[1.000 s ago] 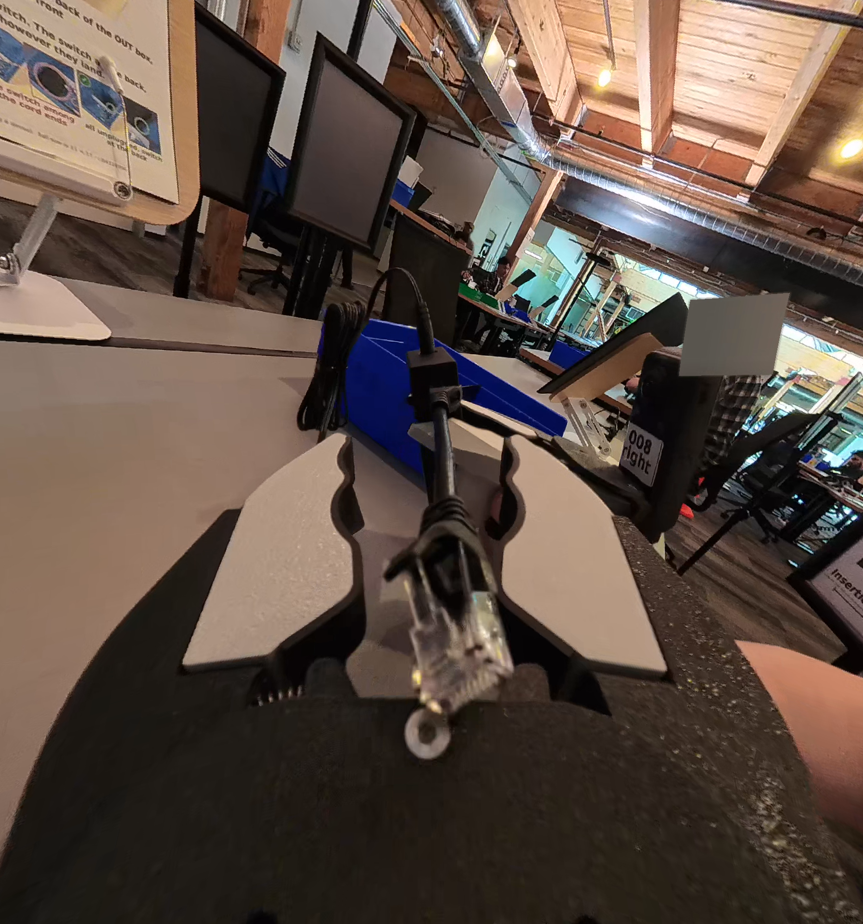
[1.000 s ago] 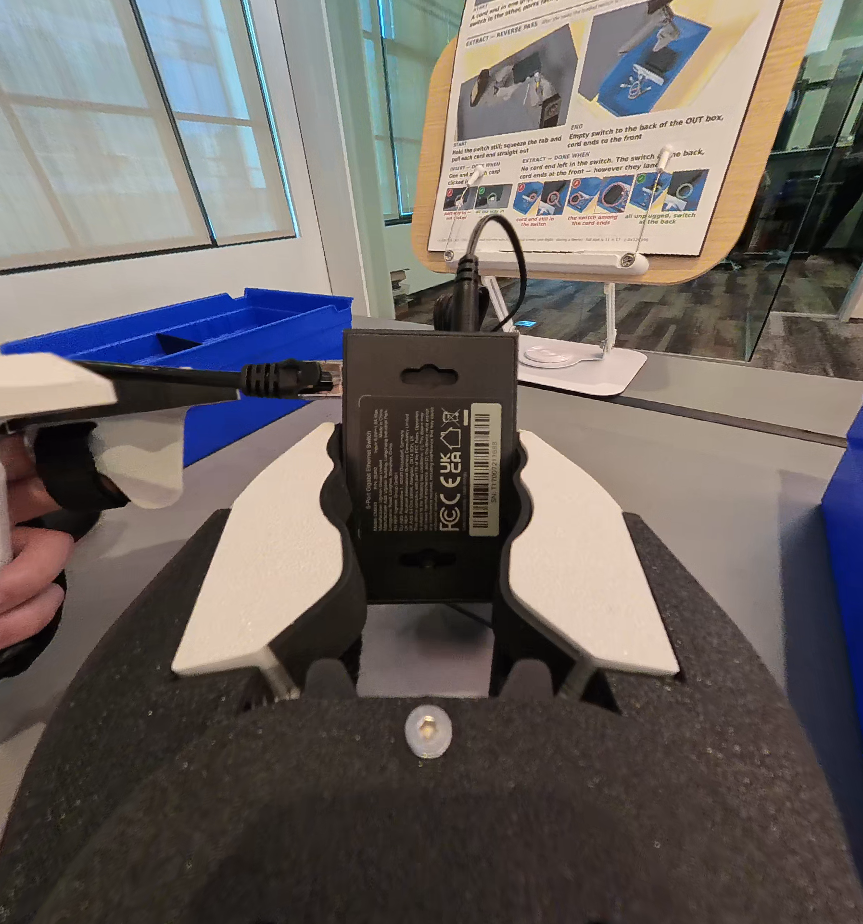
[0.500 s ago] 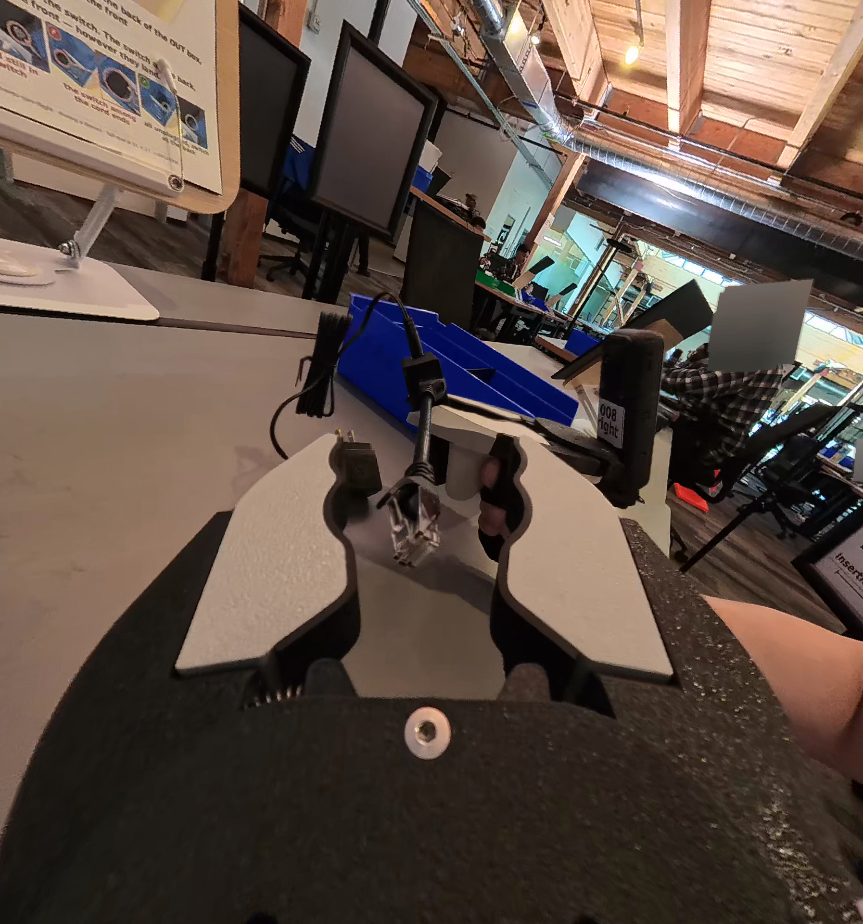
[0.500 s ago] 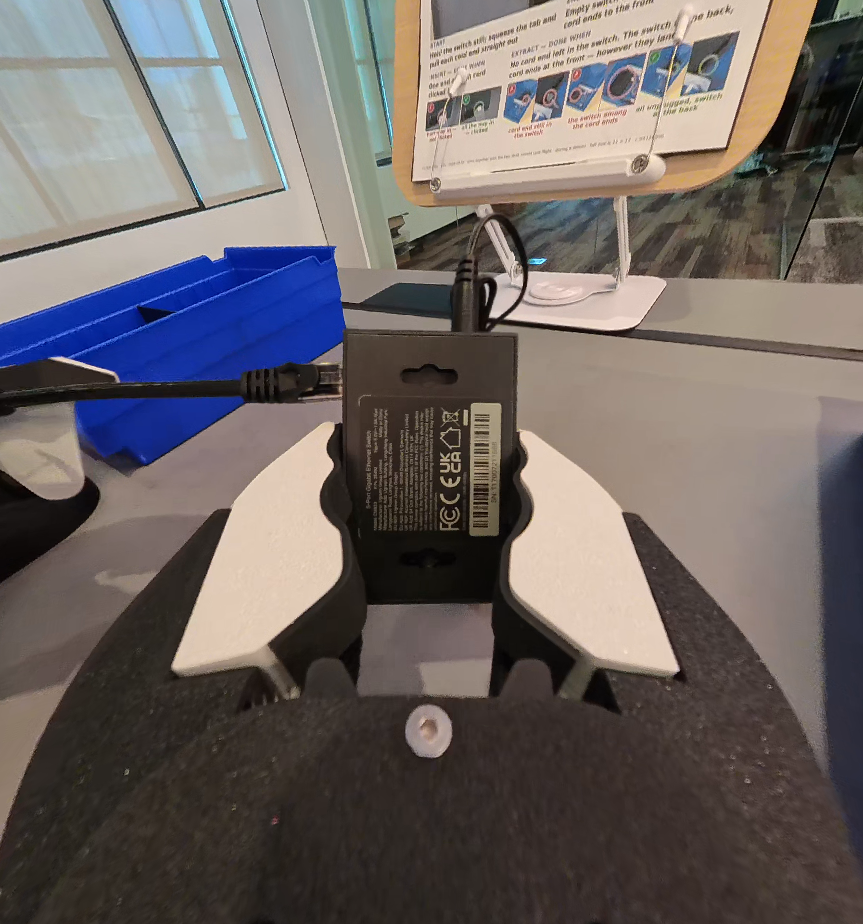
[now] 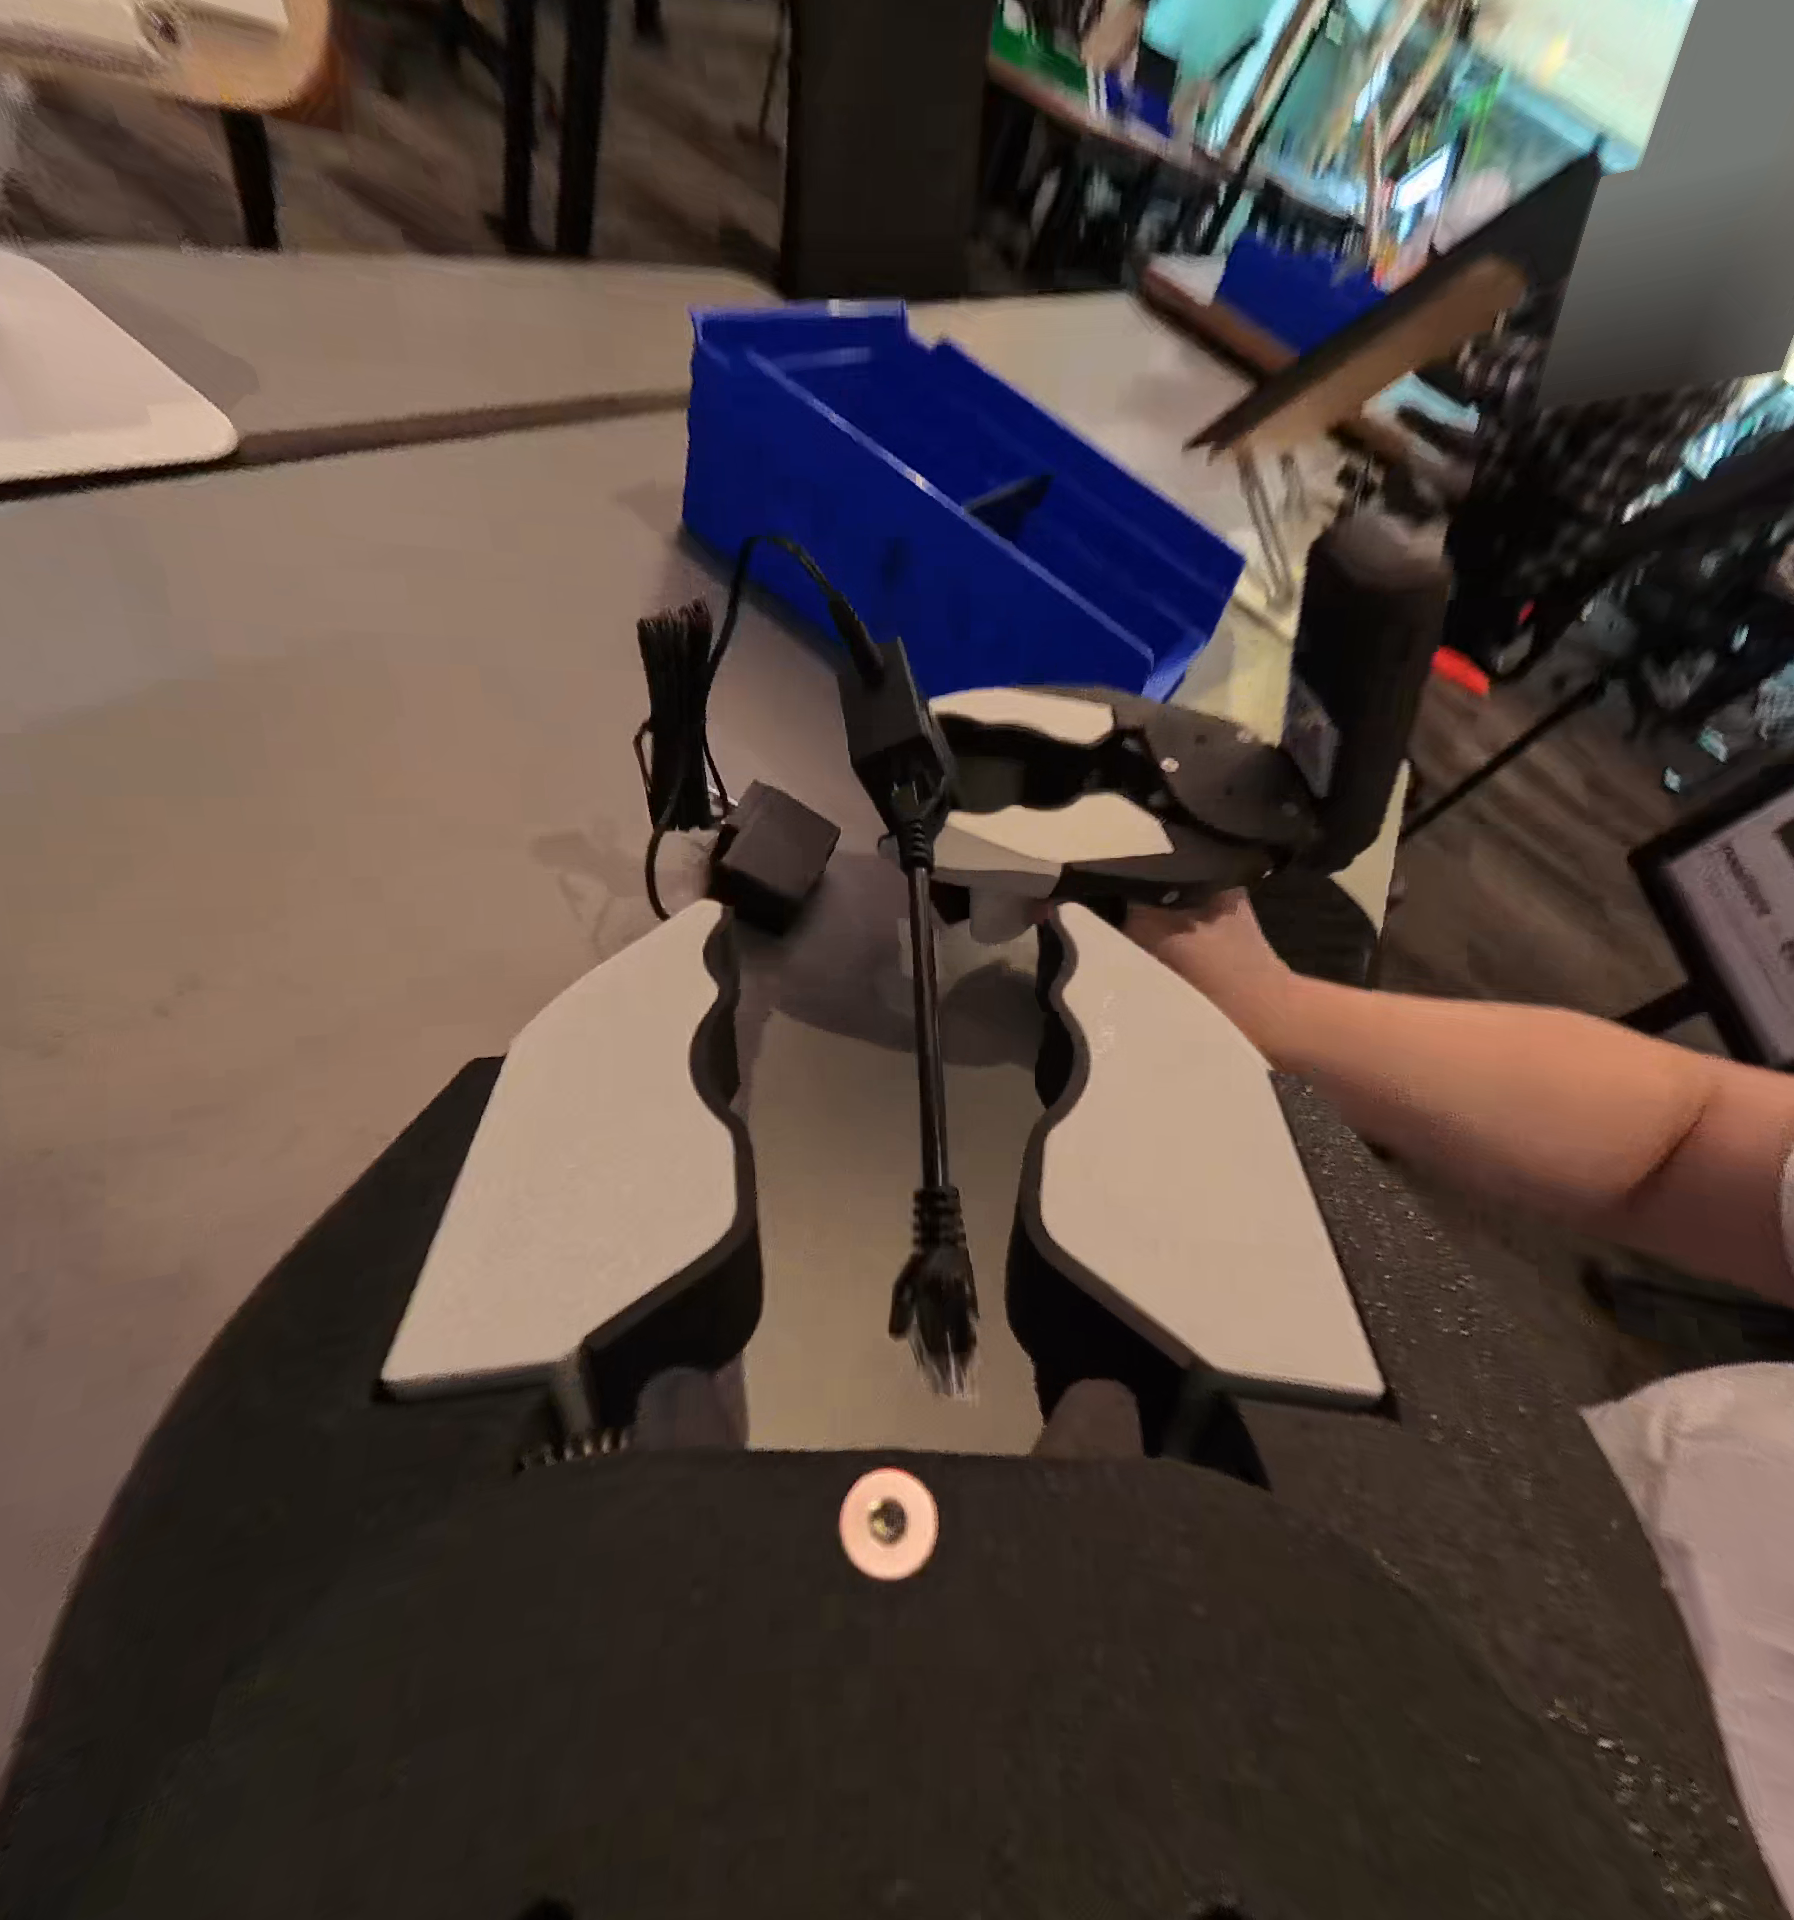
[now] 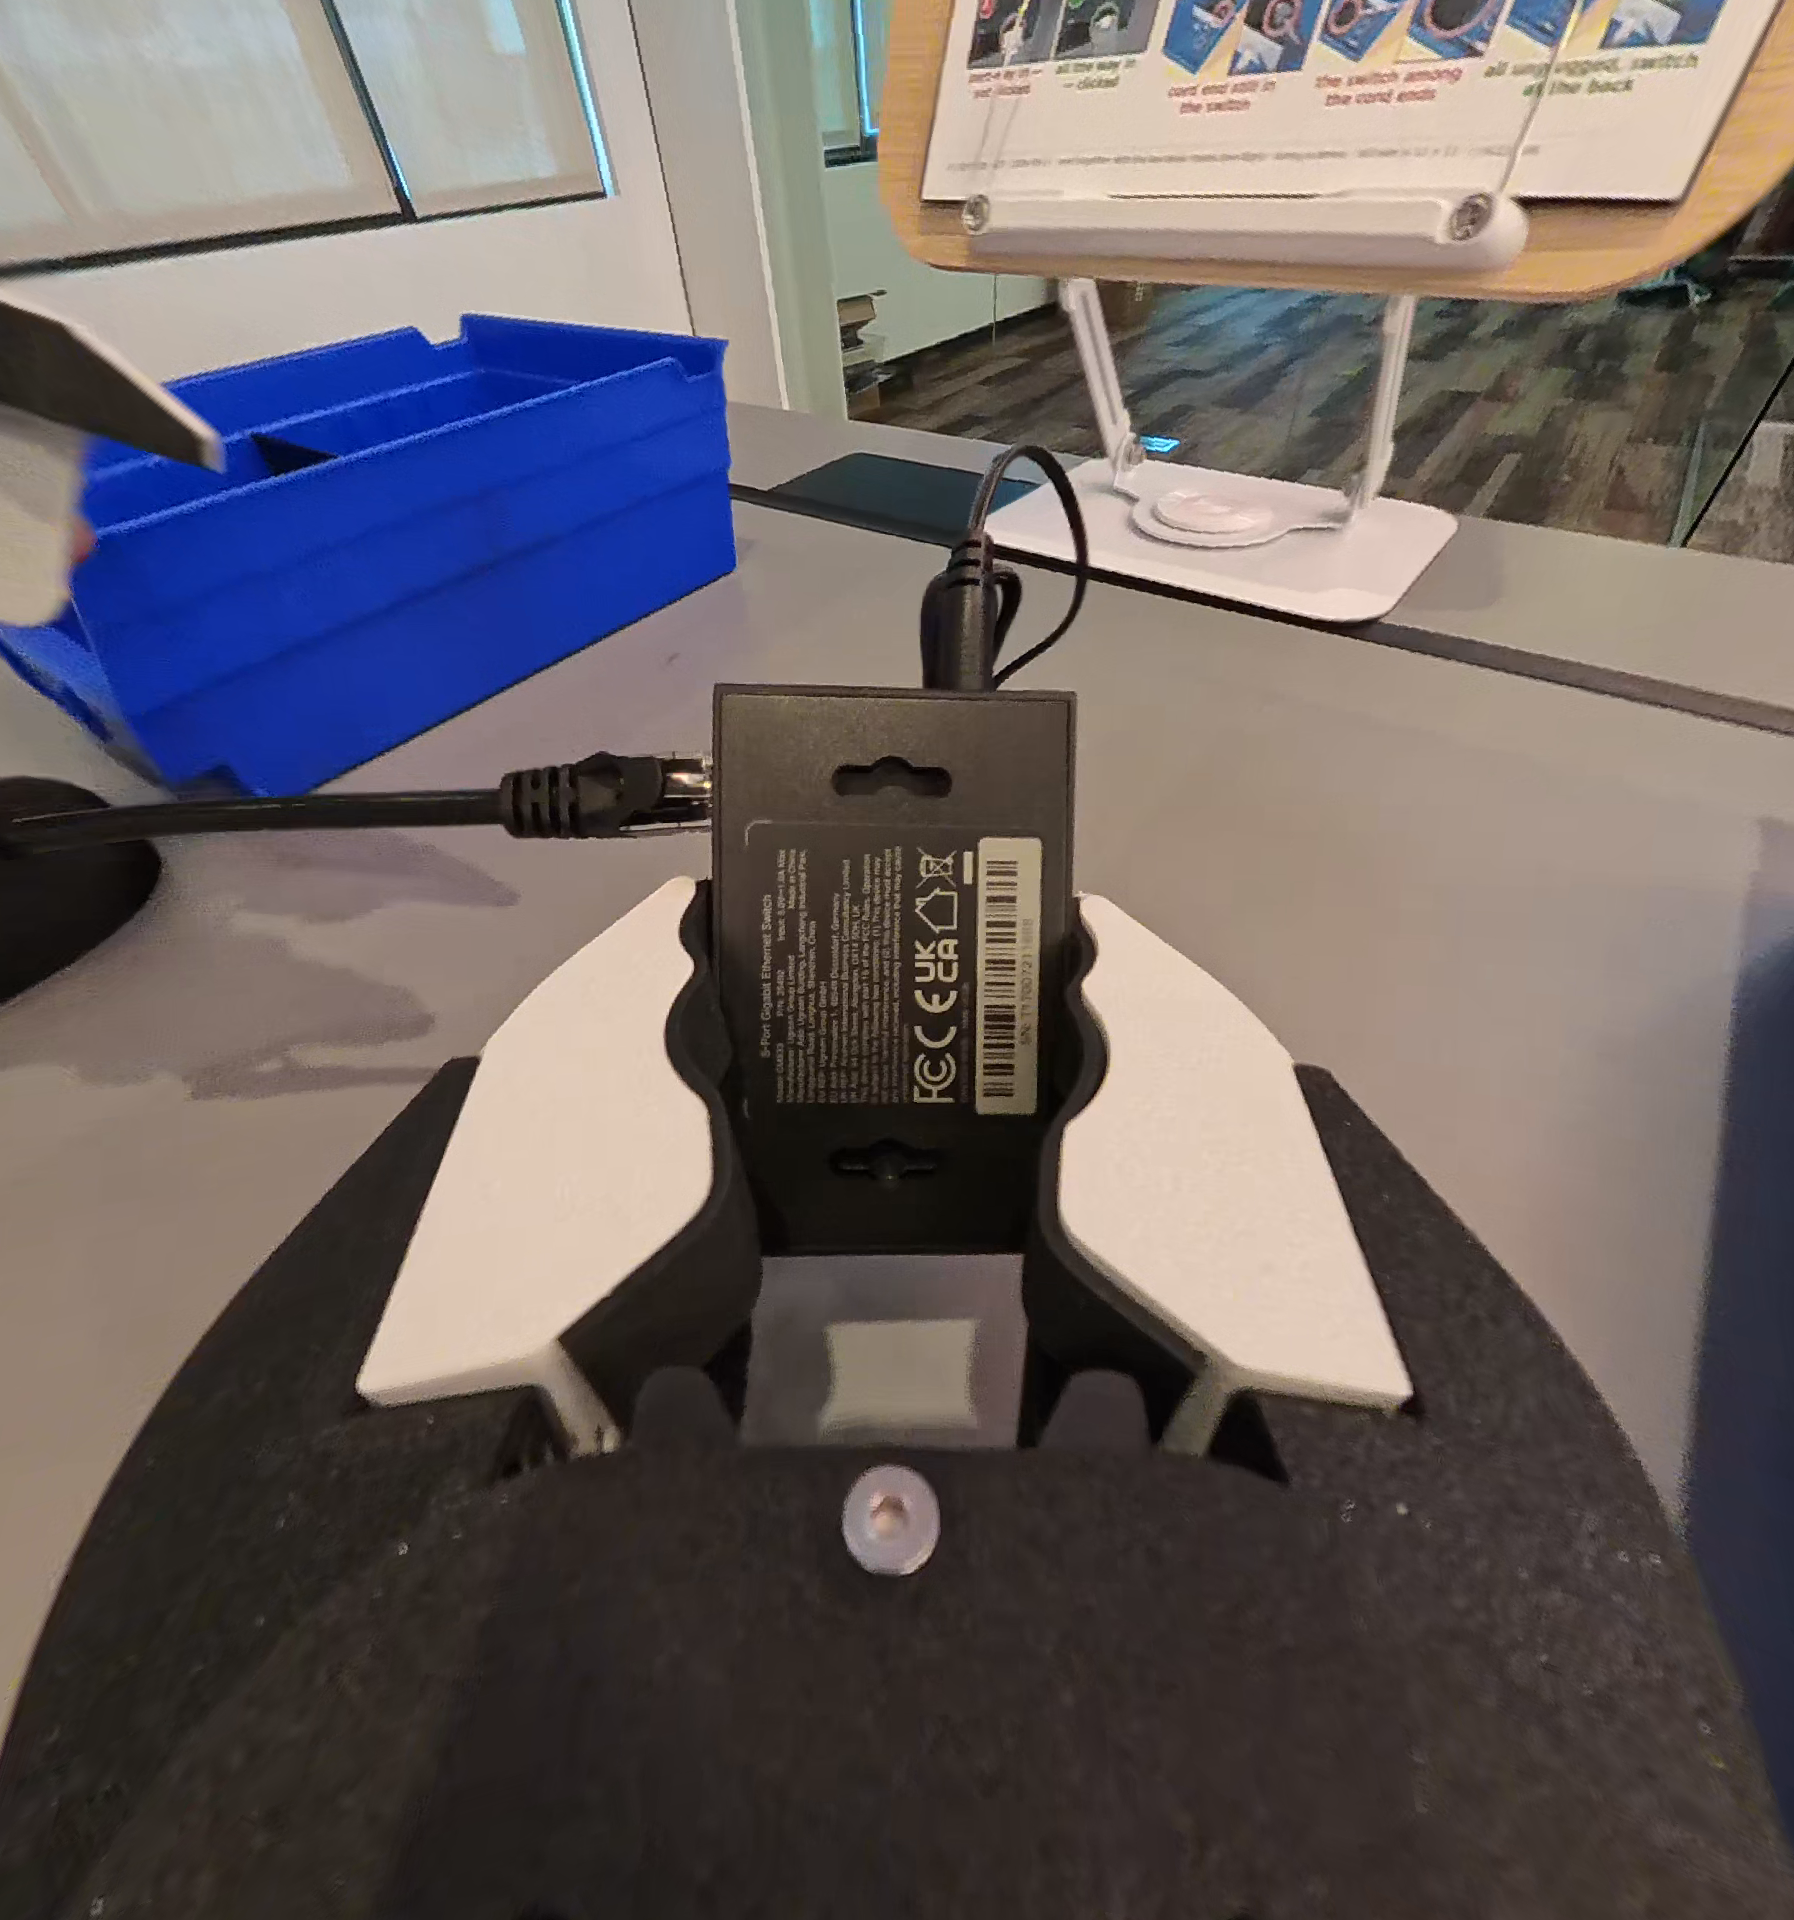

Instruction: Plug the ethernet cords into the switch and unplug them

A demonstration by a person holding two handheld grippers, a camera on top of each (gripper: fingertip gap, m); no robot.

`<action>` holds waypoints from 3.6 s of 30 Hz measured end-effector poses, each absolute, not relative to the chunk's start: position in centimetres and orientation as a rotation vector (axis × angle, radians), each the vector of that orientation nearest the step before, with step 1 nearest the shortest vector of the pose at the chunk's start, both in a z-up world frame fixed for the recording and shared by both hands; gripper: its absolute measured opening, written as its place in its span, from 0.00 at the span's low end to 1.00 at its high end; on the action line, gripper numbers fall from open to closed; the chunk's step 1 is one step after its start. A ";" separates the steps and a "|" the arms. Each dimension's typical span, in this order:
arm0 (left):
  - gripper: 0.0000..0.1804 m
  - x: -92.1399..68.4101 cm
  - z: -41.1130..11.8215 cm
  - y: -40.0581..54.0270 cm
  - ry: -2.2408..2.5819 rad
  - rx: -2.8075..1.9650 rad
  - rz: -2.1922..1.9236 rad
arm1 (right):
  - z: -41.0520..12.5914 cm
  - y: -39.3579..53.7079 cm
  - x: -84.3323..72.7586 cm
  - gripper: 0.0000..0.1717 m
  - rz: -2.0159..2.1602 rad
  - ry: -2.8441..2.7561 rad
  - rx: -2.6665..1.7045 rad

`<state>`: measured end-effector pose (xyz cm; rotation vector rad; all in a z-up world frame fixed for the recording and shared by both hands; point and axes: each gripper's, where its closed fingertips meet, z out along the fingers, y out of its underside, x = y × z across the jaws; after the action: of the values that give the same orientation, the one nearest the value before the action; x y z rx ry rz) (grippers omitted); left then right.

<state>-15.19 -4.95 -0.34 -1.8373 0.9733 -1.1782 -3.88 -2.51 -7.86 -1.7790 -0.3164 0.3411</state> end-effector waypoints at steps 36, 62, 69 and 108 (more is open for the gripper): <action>0.07 -10.0 -6.5 -8.0 1.314 -2.105 -1.435 | -6.0 -4.6 -7.6 0.35 0.038 -0.716 -1.559; 0.07 -10.9 -9.4 -8.9 1.391 -2.183 -1.407 | -8.9 -5.4 -8.6 0.35 -0.005 -0.892 -1.655; 0.08 -10.0 -8.9 -8.2 1.315 -2.191 -1.458 | -8.9 -4.8 -7.7 0.35 0.069 -0.797 -1.709; 0.05 -11.3 -10.3 -9.7 1.429 -2.270 -1.412 | -9.8 -5.6 -8.3 0.35 0.083 -0.929 -1.719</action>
<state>-11.30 -9.71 -10.27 -2.2699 1.4289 -1.4118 -8.31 -5.62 -9.83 -1.7186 -0.9293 0.0833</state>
